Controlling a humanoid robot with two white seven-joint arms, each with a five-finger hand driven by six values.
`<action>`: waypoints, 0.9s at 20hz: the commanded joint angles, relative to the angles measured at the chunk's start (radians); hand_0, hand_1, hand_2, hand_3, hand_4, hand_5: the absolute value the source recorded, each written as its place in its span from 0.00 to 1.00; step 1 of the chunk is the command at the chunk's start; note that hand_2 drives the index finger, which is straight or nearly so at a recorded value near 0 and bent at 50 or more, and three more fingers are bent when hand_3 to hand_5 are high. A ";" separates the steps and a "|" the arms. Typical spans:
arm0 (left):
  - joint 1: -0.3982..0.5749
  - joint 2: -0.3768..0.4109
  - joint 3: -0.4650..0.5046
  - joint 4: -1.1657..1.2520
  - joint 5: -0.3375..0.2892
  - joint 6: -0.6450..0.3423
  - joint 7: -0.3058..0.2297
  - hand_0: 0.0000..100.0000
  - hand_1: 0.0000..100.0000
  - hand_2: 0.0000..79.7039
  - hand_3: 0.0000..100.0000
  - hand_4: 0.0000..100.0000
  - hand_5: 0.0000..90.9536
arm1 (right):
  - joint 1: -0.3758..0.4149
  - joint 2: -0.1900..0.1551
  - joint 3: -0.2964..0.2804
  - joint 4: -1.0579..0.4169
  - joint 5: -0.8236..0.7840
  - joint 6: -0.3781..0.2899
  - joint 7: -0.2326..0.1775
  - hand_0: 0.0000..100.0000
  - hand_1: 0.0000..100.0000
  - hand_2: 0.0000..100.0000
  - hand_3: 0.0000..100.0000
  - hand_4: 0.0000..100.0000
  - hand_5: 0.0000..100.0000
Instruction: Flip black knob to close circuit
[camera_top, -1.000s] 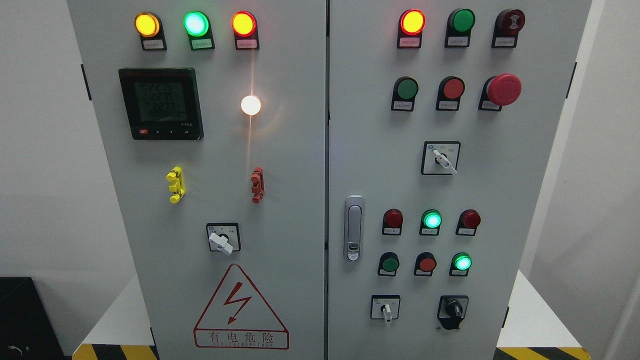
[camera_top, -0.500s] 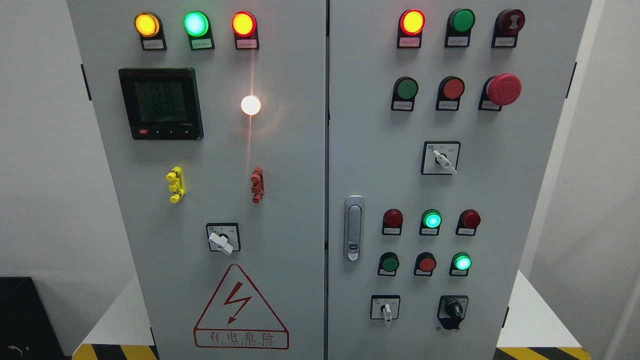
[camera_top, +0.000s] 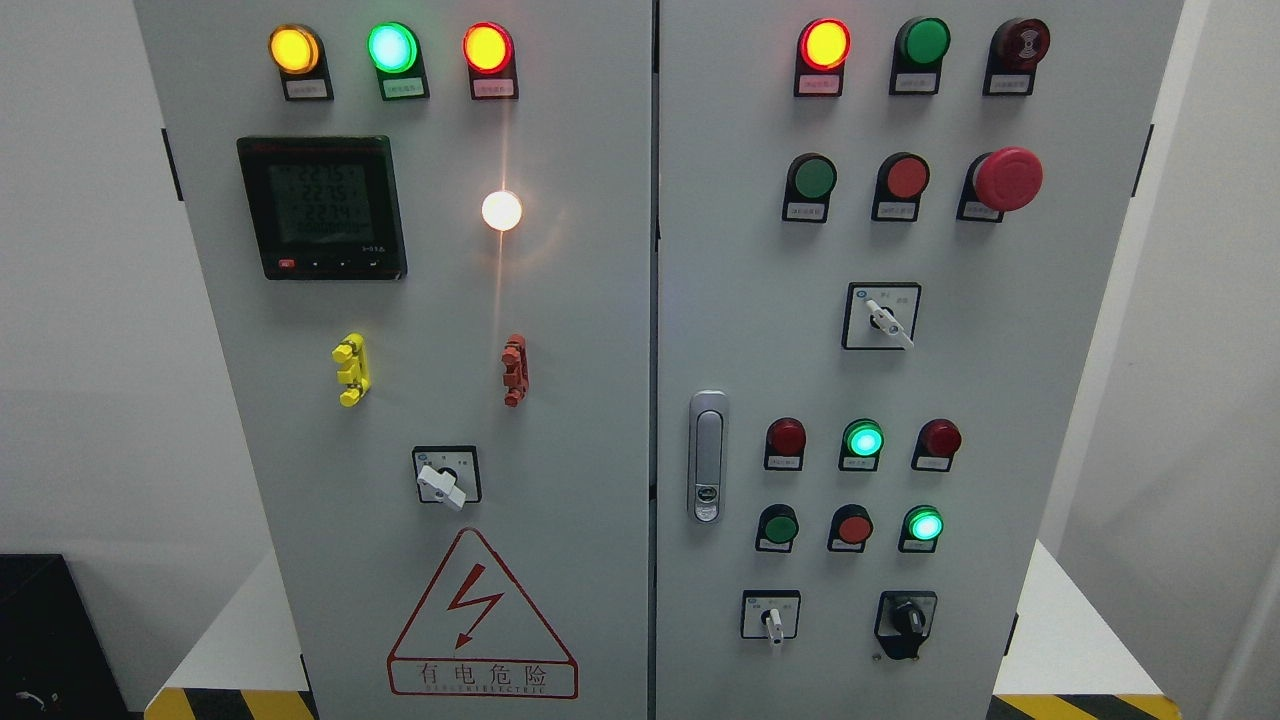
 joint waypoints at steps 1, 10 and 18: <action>0.000 0.000 -0.001 0.001 0.000 -0.001 0.000 0.12 0.56 0.00 0.00 0.00 0.00 | 0.012 0.011 0.016 -0.198 0.279 -0.005 -0.053 0.00 0.06 0.12 0.22 0.21 0.08; 0.000 0.000 0.001 0.001 0.000 -0.001 0.000 0.12 0.56 0.00 0.00 0.00 0.00 | 0.021 0.009 0.009 -0.427 0.549 0.000 -0.109 0.00 0.02 0.30 0.52 0.51 0.45; 0.000 0.000 0.001 -0.001 0.000 -0.001 0.001 0.12 0.56 0.00 0.00 0.00 0.00 | 0.021 0.015 0.003 -0.637 0.687 0.000 -0.174 0.00 0.01 0.55 0.80 0.81 0.90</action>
